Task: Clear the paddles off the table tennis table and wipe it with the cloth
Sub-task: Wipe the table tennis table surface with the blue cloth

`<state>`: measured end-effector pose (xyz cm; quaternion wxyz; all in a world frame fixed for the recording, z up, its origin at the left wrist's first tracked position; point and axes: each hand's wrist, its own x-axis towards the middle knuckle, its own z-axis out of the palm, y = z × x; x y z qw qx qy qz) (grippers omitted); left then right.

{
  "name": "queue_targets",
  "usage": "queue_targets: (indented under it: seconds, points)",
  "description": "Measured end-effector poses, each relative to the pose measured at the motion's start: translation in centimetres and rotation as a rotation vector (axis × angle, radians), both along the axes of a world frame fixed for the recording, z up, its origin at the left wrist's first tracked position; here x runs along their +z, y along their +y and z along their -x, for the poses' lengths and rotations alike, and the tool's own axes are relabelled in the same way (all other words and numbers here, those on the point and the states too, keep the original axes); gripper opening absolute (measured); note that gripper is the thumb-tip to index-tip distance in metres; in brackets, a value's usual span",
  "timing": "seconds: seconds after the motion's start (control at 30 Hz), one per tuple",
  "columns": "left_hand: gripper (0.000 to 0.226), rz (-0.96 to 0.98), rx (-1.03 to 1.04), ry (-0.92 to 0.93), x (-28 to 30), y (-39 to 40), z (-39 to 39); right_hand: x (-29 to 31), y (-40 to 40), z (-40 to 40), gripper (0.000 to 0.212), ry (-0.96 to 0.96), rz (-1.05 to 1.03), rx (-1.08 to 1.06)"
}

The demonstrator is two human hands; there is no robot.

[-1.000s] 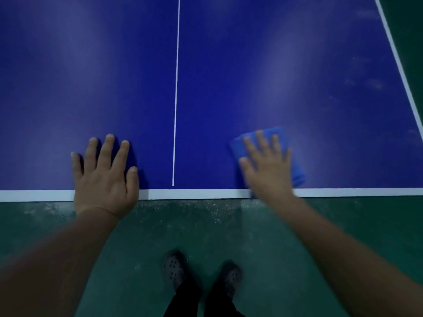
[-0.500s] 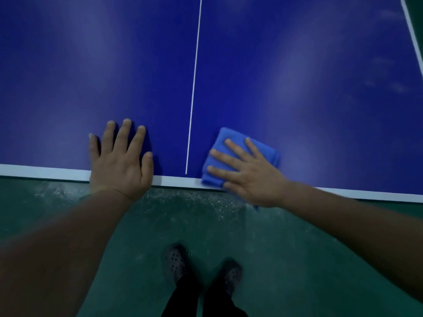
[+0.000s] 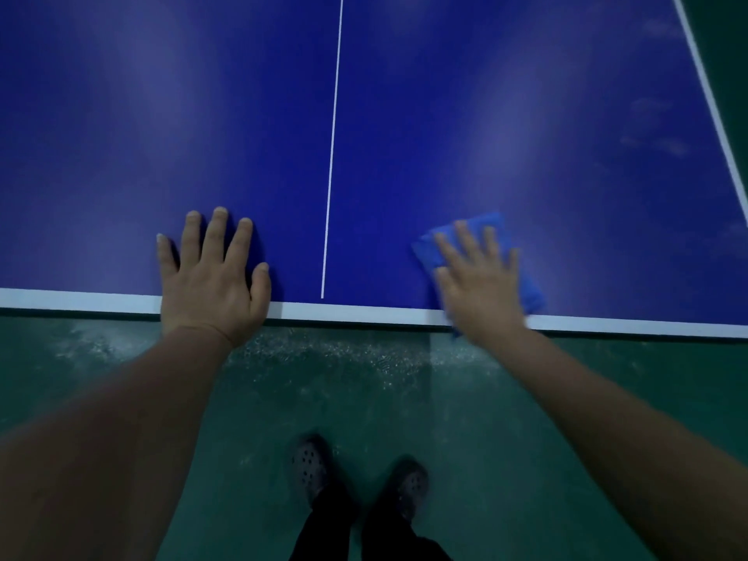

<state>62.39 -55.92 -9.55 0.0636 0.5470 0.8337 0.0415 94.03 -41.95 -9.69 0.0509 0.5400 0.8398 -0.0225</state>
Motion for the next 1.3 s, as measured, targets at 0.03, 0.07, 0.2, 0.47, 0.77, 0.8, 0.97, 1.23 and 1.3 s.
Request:
queue_targets:
  seconds: [0.03,0.07,0.2,0.47,0.77,0.8,0.97,1.23,1.3]
  points:
    - [0.07,0.004,-0.005,0.002,0.0,0.0,0.0,0.3,1.7,-3.6,0.054,-0.027,0.002,-0.161]
    - [0.07,0.01,-0.008,0.004,0.1,0.0,-0.1,0.8,3.2,-7.0,0.054,-0.021,0.027,-0.328]
    - [0.074,0.059,-0.007,0.016,0.6,0.2,-0.4,2.2,5.4,-11.8,0.056,0.124,0.068,-0.784]
    - [0.064,-0.118,-0.169,-0.094,2.7,3.5,-7.8,0.4,-0.9,-1.6,0.058,0.063,0.136,0.194]
    - [0.071,-0.007,-0.347,-0.134,0.9,7.2,-21.9,1.6,9.8,-23.3,0.056,0.095,0.082,-0.682]
    - [0.069,-0.023,-0.312,-0.136,0.7,7.2,-22.2,1.2,9.7,-22.6,0.056,0.095,0.062,-0.691]
    - [0.062,-0.173,-0.204,-0.15,1.1,8.6,-26.2,-0.1,8.3,-13.1,0.061,0.095,0.043,-0.063]
    - [0.061,-0.103,-0.29,-0.092,0.4,14.2,-38.0,0.7,22.3,-31.2,0.055,0.08,-0.015,-0.515]
    - [0.064,-0.076,-0.292,-0.033,-0.3,14.4,-38.3,1.6,23.3,-36.5,0.057,0.157,0.047,-0.699]
